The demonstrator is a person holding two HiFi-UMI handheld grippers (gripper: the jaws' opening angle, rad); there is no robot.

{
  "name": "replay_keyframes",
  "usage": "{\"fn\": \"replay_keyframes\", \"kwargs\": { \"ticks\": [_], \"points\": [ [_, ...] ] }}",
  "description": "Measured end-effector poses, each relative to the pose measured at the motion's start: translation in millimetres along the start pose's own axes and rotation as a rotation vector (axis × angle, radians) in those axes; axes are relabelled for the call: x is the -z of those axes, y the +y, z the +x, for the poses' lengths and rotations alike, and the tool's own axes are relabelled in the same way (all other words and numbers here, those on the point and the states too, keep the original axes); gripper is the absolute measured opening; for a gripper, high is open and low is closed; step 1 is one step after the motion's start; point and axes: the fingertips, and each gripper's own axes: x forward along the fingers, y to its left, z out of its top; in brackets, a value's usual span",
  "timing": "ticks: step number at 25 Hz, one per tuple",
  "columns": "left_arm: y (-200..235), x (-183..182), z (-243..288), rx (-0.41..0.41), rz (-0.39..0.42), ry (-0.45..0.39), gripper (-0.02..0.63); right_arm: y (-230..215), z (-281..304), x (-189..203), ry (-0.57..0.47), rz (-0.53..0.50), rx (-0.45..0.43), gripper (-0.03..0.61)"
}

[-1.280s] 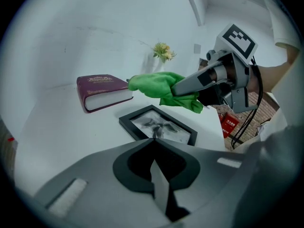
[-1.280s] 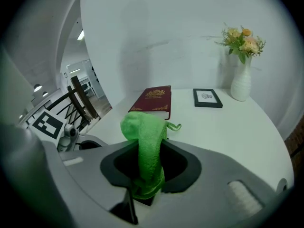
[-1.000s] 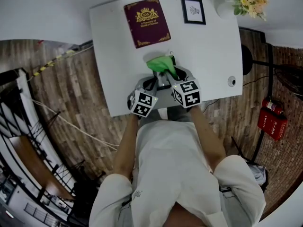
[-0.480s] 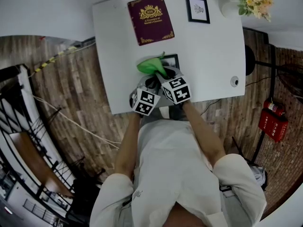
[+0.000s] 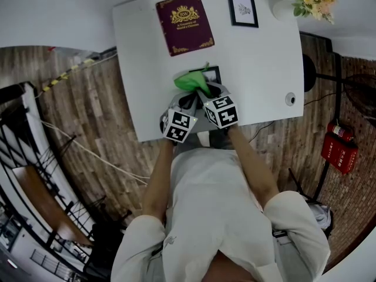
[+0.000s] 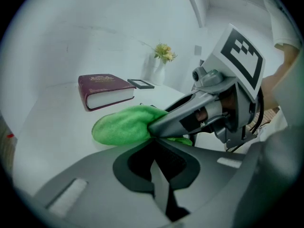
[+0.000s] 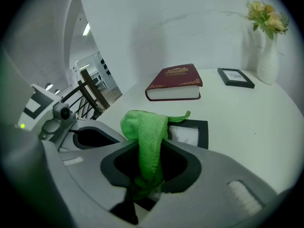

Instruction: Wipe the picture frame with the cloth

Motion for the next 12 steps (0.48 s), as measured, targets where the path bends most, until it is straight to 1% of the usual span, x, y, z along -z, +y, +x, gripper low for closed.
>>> {"fn": "replay_keyframes", "kwargs": {
  "ticks": [9, 12],
  "points": [
    [0, 1, 0, -0.008, -0.005, -0.006, 0.02, -27, -19, 13, -0.007, 0.019, 0.067, 0.1],
    [0, 0, 0, -0.009, -0.005, -0.006, 0.02, -37, -27, 15, -0.016, 0.047, 0.086, 0.098]
  ]
}}
